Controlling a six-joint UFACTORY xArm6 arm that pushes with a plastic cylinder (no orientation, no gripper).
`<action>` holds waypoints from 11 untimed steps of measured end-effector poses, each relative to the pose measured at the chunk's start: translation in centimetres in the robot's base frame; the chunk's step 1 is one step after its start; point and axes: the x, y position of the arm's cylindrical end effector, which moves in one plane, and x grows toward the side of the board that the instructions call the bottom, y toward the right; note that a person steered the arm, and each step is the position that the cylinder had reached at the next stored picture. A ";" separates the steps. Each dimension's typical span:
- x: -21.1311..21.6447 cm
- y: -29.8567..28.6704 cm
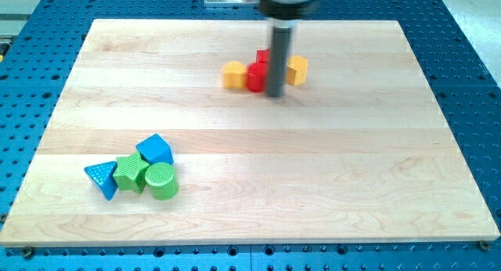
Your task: Place the red circle at the center left
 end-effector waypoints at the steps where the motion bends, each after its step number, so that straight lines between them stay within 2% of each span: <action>1: -3.9 -0.6; 2: -7.2 -1.9; 3: -8.8 -11.1; 4: -11.4 -7.5; 5: -12.9 -9.6; 6: -10.0 -14.0; 7: -10.8 -16.9; 8: -9.6 -20.4; 9: -2.2 -20.4; 10: -5.2 -20.0; 11: -7.4 -24.5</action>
